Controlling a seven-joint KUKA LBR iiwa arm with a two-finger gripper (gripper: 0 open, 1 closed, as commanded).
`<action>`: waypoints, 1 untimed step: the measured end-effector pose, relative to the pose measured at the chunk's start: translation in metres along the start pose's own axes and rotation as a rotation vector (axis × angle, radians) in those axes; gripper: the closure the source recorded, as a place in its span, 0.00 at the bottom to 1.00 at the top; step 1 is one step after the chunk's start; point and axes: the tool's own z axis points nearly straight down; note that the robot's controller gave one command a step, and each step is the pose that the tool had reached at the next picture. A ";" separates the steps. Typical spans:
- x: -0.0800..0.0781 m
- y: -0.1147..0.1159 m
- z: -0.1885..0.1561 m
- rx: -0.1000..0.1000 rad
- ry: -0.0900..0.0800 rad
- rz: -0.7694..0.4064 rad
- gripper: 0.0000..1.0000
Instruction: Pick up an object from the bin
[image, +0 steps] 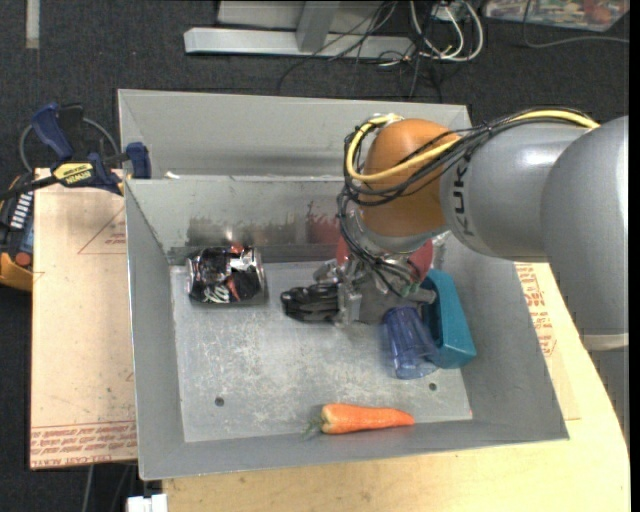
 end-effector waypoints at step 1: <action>0.000 0.000 0.000 0.000 0.000 0.000 1.00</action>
Offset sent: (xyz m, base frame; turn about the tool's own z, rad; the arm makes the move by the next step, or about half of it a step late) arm -0.0001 0.0000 0.0555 0.0000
